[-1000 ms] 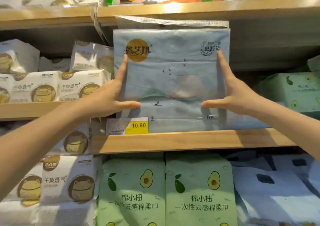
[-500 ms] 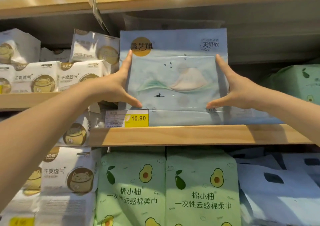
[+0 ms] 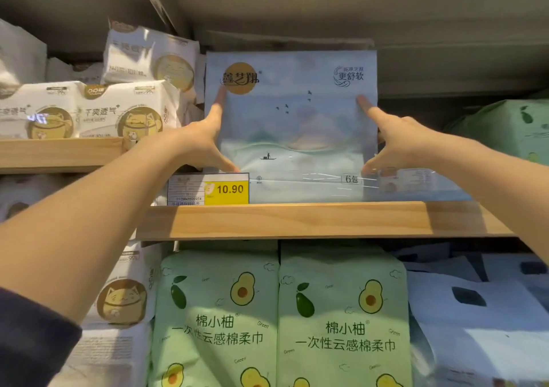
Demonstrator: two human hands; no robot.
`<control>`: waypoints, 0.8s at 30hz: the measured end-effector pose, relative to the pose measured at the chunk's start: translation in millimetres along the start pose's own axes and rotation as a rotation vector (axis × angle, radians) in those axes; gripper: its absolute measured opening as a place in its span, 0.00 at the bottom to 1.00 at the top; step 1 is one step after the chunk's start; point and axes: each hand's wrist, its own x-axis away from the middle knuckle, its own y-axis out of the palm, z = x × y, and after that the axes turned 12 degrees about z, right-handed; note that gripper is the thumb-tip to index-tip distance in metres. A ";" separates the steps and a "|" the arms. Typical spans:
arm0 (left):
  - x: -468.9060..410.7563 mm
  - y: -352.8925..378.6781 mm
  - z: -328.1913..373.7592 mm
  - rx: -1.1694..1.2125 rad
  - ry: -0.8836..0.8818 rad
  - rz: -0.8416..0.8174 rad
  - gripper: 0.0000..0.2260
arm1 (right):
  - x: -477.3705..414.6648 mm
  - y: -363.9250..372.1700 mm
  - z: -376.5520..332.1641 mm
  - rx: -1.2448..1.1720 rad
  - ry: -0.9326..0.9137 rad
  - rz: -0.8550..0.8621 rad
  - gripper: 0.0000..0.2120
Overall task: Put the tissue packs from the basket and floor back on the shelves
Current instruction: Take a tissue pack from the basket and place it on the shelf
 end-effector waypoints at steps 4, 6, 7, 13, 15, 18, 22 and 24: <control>-3.3 6.6 1.3 -0.018 -0.033 0.007 0.57 | -7.1 7.9 0.3 0.006 0.012 -0.002 0.55; -5.8 9.5 3.2 -0.041 -0.051 0.004 0.57 | -11.2 11.7 0.5 0.015 0.015 -0.005 0.55; -7.7 11.3 3.3 -0.058 -0.061 0.003 0.56 | -13.3 13.4 0.7 0.020 0.016 -0.009 0.55; -15.8 21.0 1.9 -0.094 -0.069 0.007 0.54 | -19.4 19.1 5.2 0.090 0.004 -0.037 0.52; -15.8 21.6 2.4 -0.096 -0.067 0.012 0.53 | -17.6 19.0 4.3 0.112 -0.006 -0.039 0.50; -14.6 21.6 3.3 -0.081 -0.071 0.017 0.52 | -13.8 17.1 1.0 0.089 -0.008 -0.048 0.49; -13.1 20.3 1.8 -0.043 -0.058 0.022 0.52 | -13.2 15.7 0.6 0.073 0.002 -0.060 0.49; -13.2 20.3 -0.1 -0.029 -0.062 -0.003 0.53 | -14.2 16.3 1.2 0.054 0.003 -0.075 0.50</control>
